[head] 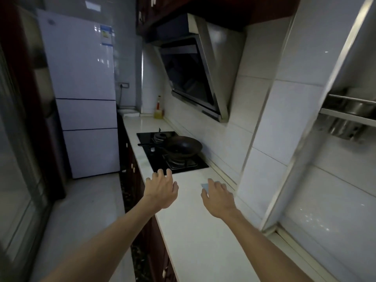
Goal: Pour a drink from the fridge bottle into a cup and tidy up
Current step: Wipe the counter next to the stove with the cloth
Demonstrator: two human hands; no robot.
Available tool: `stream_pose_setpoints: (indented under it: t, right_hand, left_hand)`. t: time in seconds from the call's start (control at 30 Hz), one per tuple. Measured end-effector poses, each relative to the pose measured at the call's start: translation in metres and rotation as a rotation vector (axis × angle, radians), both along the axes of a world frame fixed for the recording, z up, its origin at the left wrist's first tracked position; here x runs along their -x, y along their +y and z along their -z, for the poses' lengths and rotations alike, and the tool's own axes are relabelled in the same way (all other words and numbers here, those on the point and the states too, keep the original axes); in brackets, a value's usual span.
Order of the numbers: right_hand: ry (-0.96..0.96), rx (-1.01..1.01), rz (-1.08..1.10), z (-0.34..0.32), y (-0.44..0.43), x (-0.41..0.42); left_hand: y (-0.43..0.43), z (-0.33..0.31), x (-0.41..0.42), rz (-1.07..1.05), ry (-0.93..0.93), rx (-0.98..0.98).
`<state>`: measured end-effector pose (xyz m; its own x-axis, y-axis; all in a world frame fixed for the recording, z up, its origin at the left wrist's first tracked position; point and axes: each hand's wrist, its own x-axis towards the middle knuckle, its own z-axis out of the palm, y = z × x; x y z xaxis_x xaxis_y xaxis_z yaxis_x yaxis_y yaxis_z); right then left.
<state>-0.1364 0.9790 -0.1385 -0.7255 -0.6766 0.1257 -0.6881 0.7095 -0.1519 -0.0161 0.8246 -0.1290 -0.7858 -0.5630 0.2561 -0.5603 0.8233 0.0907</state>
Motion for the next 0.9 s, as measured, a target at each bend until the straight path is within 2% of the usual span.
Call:
stream_pose_setpoints:
  t: [0.23, 0.6, 0.9]
  right_hand:
    - [0.042, -0.077, 0.034, 0.015, -0.028, 0.074]
    - [-0.014, -0.1, 0.132, 0.05, -0.057, 0.145]
    - [-0.107, -0.152, 0.333, 0.066, -0.123, 0.19]
  left_hand:
    - [-0.04, 0.004, 0.074, 0.02, -0.04, 0.013]
    - [-0.094, 0.036, 0.16, 0.106, -0.158, -0.015]
    - [-0.185, 0.065, 0.231, 0.255, -0.175, 0.001]
